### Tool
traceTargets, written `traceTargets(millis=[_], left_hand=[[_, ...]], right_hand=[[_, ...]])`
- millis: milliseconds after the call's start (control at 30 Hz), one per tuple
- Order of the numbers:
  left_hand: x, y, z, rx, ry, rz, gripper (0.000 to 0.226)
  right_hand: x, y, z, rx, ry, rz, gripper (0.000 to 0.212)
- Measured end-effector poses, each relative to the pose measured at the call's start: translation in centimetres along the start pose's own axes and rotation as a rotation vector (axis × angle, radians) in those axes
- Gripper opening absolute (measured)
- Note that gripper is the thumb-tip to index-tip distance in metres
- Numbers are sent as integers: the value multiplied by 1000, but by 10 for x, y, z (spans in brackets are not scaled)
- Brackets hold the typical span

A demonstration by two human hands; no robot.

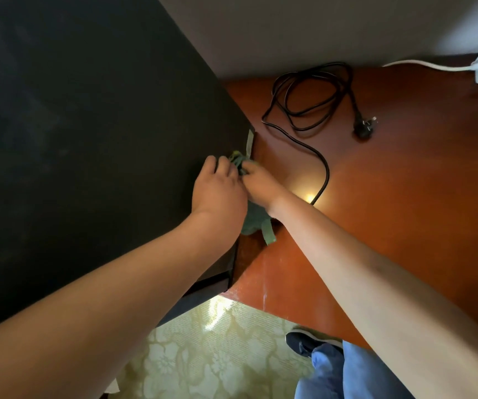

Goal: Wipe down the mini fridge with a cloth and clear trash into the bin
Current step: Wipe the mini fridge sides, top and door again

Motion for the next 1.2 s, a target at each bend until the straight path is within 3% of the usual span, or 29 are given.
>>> traceTargets(millis=[100, 233, 333, 533, 700, 900, 1200], left_hand=[[-6, -3, -7, -18, 24, 21, 68], [-2, -5, -13, -62, -23, -12, 62], [-6, -1, -15, -59, -19, -14, 61], [-6, 2, -22, -109, -43, -34, 64], [0, 2, -14, -202, -66, -34, 68], [-9, 5, 3, -210, 16, -69, 70], [7, 3, 7, -246, -16, -63, 68]], right_hand=[[-6, 9, -9, 57, -30, -15, 50], [3, 9, -9, -20, -173, 109, 41], [-2, 13, -8, -46, -176, 113, 39], [-15, 18, -23, 61, -75, -28, 54], [-4, 12, -13, 0, -79, 25, 50], [-32, 4, -15, 127, 151, 168, 46], [6, -5, -12, 12, -55, -20, 44]])
Point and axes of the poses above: each hand's wrist, its own z-axis away from the middle knuckle, its own y-axis out of the back of the hand, x = y × z, the point moved 2 cm from there along -z, towards the middle knuckle, and after that the axes turned 9 degrees about -y, right-handed, at the moved point
